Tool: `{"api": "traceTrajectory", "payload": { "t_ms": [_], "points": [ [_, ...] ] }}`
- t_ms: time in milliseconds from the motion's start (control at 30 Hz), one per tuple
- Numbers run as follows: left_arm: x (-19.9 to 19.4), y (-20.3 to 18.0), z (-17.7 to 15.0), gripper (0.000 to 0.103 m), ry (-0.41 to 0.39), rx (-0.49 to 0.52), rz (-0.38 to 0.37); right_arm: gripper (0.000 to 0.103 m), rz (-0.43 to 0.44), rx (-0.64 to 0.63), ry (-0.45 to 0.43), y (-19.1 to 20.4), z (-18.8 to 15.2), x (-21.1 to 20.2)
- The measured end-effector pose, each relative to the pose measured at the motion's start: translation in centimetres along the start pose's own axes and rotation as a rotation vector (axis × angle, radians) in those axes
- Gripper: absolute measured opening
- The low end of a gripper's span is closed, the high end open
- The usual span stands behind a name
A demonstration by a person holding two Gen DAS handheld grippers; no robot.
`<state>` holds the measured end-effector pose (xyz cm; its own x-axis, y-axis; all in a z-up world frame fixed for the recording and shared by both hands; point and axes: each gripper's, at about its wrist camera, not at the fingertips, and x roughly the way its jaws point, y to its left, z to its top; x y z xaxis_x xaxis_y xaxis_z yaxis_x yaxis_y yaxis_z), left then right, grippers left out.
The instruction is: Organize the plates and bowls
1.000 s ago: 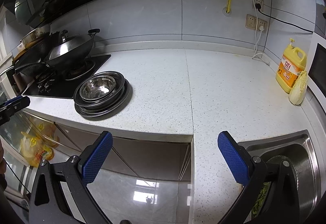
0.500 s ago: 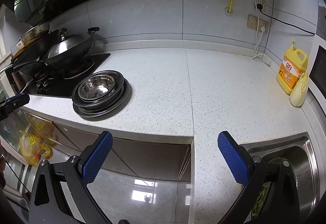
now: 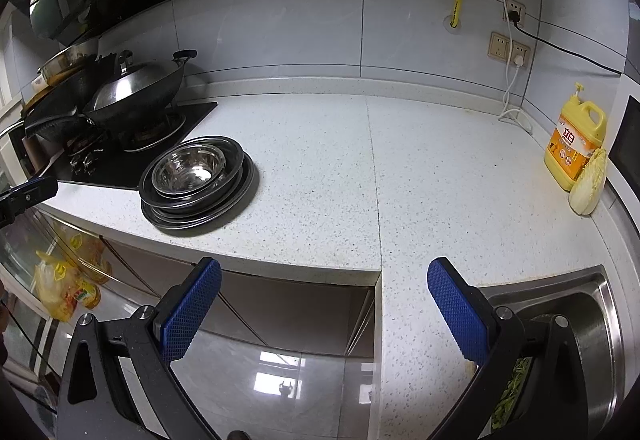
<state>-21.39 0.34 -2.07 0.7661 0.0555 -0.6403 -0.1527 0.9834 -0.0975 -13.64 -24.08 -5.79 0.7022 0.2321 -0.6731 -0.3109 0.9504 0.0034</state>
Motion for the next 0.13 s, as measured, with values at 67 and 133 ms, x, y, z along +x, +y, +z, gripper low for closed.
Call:
{"api": "traceTrajectory", "payload": {
  "t_ms": [67, 133],
  "points": [
    [-0.09, -0.01, -0.01, 0.059, -0.002, 0.0, 0.003, 0.102, 0.0, 0.0, 0.0, 0.0, 0.04, 0.03],
    [-0.1, 0.08, 0.03, 0.059, -0.001, -0.002, 0.004, 0.102, 0.002, 0.0, -0.001, 0.0, 0.03, 0.0]
  ]
}}
